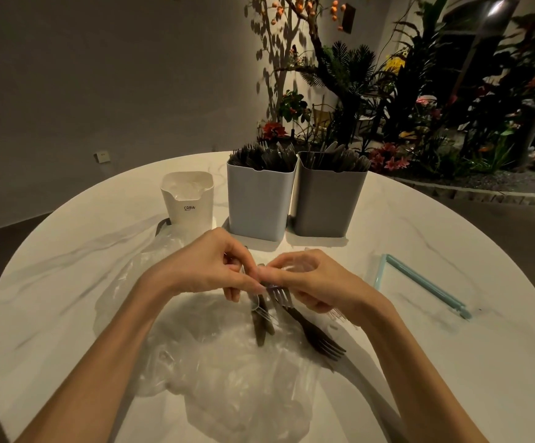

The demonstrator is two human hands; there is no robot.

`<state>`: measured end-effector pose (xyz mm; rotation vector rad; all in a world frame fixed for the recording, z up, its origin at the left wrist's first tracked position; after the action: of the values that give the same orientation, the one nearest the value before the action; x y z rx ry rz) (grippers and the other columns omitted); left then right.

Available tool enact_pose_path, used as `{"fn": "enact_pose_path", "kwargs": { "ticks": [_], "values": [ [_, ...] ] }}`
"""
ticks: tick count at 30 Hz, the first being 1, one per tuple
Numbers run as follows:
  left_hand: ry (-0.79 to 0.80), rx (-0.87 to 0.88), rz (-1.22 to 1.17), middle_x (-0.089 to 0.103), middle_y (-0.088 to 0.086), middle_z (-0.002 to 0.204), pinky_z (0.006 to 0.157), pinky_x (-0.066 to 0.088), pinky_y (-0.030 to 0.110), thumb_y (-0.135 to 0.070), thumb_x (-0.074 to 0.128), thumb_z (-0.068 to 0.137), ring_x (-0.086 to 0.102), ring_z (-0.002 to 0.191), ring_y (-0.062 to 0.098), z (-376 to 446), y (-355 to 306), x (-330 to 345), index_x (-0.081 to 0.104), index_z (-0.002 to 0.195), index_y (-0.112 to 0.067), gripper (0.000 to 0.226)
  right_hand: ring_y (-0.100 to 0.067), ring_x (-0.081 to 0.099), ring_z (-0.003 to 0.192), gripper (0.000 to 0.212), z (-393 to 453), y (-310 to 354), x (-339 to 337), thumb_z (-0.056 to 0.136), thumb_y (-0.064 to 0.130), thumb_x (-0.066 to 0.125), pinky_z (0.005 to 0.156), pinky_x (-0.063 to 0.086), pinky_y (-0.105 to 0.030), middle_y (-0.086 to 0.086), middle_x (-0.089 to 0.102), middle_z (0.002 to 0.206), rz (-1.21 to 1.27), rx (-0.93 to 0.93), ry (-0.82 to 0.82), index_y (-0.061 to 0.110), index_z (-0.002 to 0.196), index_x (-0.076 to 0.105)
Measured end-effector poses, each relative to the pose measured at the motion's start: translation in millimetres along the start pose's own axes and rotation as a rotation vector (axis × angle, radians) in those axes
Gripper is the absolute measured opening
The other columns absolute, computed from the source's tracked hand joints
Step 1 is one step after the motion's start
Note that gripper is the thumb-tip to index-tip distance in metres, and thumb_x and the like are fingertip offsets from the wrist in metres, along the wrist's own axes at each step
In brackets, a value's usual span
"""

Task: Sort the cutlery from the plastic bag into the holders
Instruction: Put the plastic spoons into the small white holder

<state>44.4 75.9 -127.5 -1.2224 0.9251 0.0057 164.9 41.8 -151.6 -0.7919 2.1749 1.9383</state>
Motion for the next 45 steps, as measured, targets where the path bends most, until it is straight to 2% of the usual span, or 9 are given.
{"fn": "enact_pose_path", "kwargs": {
  "ticks": [2,4,11,15,19,26,36,42,45],
  "values": [
    [-0.008,-0.014,0.062,0.064,0.002,0.051,0.06,0.054,0.024,-0.018,0.088,0.075,0.072,0.057,0.019,0,3,-3,0.08,0.084,-0.012,0.014,-0.023,0.065,0.08,0.041,2,-4,0,0.068,0.071,0.066,0.072,0.056,-0.023,0.005,0.072,0.094,-0.125,0.038,-0.016,0.037,0.089,0.072],
    [-0.027,-0.029,0.114,0.064,0.007,0.052,0.061,0.055,0.024,-0.021,0.089,0.074,0.072,0.057,0.019,-1,7,-8,0.08,0.079,-0.015,0.012,-0.012,0.063,0.081,0.04,3,-6,-1,0.073,0.07,0.062,0.066,0.047,-0.017,0.021,0.068,0.088,-0.154,0.061,-0.043,0.034,0.088,0.072],
    [-0.217,-0.083,0.018,0.056,-0.001,0.047,0.064,0.061,0.033,-0.018,0.086,0.075,0.073,0.059,0.023,-10,20,-48,0.079,0.08,-0.009,0.012,-0.004,0.042,0.04,0.047,4,-10,-21,0.077,0.07,0.062,0.043,0.035,-0.013,0.021,0.056,0.054,-0.047,0.027,-0.18,0.031,0.101,0.071],
    [-0.198,-0.02,-0.182,0.058,0.005,0.05,0.062,0.06,0.03,-0.016,0.085,0.074,0.071,0.058,0.024,-7,5,-32,0.08,0.084,-0.004,0.017,-0.005,0.038,0.042,0.042,1,16,-14,0.076,0.05,0.075,0.042,0.032,-0.016,0.014,0.056,0.059,0.198,-0.209,-0.191,0.031,0.113,0.067],
    [-0.162,-0.007,-0.286,0.063,0.005,0.055,0.063,0.058,0.029,-0.016,0.084,0.077,0.068,0.059,0.021,0,0,-14,0.079,0.089,-0.002,0.019,-0.005,0.034,0.042,0.037,-4,26,-22,0.085,0.042,0.073,0.043,0.03,-0.019,0.007,0.048,0.053,0.355,-0.314,-0.371,0.008,0.094,0.066],
    [-0.147,-0.073,-0.638,0.053,0.004,0.06,0.053,0.05,0.02,0.005,0.075,0.081,0.055,0.054,0.014,1,11,-7,0.076,0.099,-0.005,0.021,-0.005,0.035,0.046,0.036,-8,9,-50,0.094,0.037,0.066,0.043,0.031,-0.016,0.007,0.043,0.054,0.517,-0.267,-0.597,0.002,0.101,0.063],
    [-0.179,-0.342,-1.554,0.058,0.003,0.065,0.04,0.046,0.011,0.002,0.066,0.074,0.052,0.048,0.005,13,12,53,0.072,0.109,-0.003,0.036,-0.002,0.044,0.047,0.04,-13,40,-24,0.087,0.045,0.066,0.048,0.035,-0.009,0.009,0.051,0.059,0.456,-0.502,-0.473,0.005,0.084,0.061],
    [-0.275,-0.383,-1.446,0.072,0.007,0.089,0.068,0.057,0.017,-0.004,0.075,0.073,0.064,0.077,0.007,10,19,58,0.077,0.088,-0.006,0.015,-0.005,0.063,0.068,0.028,-17,43,-21,0.081,0.025,0.082,0.064,0.051,-0.018,0.003,0.066,0.073,0.353,-0.557,-0.516,0.007,0.093,0.065],
    [-0.192,-0.372,-1.529,0.068,0.013,0.097,0.081,0.058,0.025,-0.009,0.068,0.089,0.062,0.081,0.013,9,7,62,0.076,0.105,0.0,0.02,-0.007,0.063,0.07,0.019,-17,39,-30,0.093,0.031,0.07,0.064,0.05,-0.019,0.003,0.067,0.074,0.256,-0.529,-0.622,0.012,0.091,0.068]
  ]
}}
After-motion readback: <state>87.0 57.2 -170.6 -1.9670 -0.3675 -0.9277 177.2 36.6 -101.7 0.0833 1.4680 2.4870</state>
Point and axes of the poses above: each hand's wrist, its own z-axis towards the middle knuckle, its own x-axis out of the palm, y = z × x, the point moved 10 cm from there along z, towards the middle knuckle
